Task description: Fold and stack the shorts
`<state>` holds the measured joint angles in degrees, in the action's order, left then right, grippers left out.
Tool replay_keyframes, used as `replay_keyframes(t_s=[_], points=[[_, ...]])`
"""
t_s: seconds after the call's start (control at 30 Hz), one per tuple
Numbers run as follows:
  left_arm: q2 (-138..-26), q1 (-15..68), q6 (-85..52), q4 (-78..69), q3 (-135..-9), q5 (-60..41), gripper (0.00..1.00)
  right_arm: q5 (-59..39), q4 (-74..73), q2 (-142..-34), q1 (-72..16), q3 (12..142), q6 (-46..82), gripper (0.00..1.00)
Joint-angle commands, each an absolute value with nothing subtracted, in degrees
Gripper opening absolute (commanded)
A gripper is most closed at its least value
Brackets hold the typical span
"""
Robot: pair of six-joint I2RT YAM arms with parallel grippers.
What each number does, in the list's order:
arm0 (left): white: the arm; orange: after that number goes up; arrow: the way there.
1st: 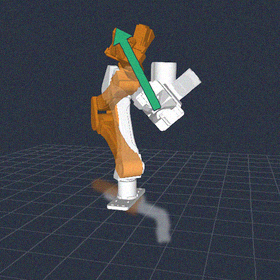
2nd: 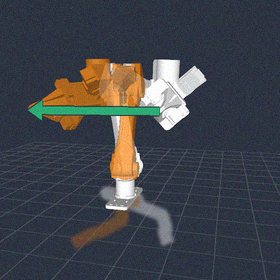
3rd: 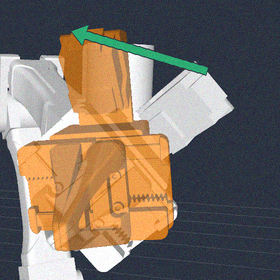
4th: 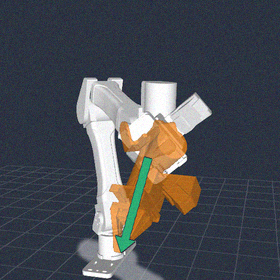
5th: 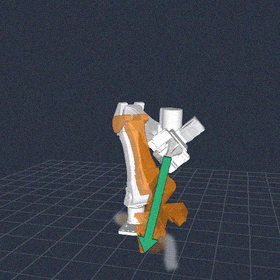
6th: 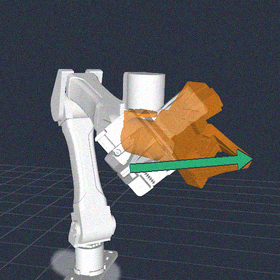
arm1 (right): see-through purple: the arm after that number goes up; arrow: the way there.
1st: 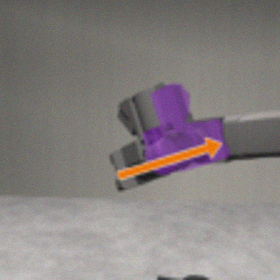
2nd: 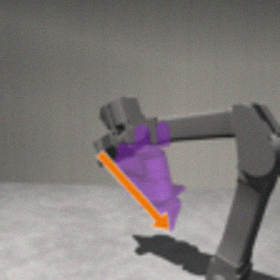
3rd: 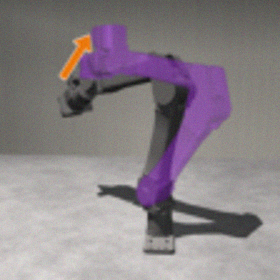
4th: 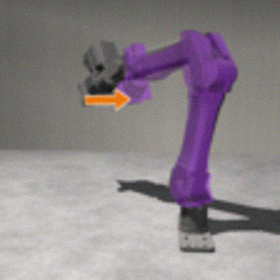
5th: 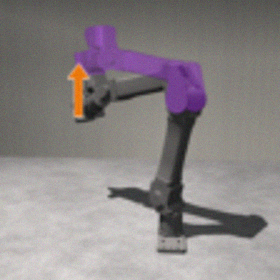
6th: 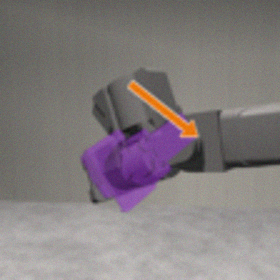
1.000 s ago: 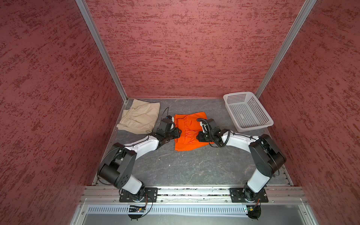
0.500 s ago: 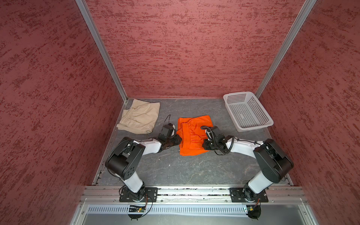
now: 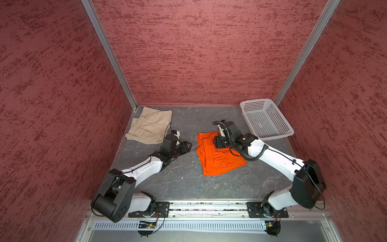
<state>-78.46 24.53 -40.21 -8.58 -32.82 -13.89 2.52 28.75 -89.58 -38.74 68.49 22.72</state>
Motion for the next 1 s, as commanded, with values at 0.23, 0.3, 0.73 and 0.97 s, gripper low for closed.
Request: replay_keyframes(t_s=[0.23, 0.3, 0.73, 0.97], points=[[-92.09, 25.75, -47.41, -22.66, -33.36, -18.39, 0.55, 7.20, 26.48, -108.00, -41.13, 77.72, 19.18, 0.65], [-94.18, 25.83, -48.11, -24.19, -33.70, -19.00, 0.55, 7.79, 25.88, -109.28, -41.17, 78.12, 18.90, 0.65], [-102.57, 27.07, -49.72, -29.31, -36.55, -20.04, 0.51, 6.07, 21.40, -112.92, -40.83, 77.58, 18.10, 0.41], [-104.63, 27.77, -49.64, -29.54, -37.18, -19.80, 0.45, 5.23, 21.27, -114.11, -40.34, 77.56, 18.19, 0.50]])
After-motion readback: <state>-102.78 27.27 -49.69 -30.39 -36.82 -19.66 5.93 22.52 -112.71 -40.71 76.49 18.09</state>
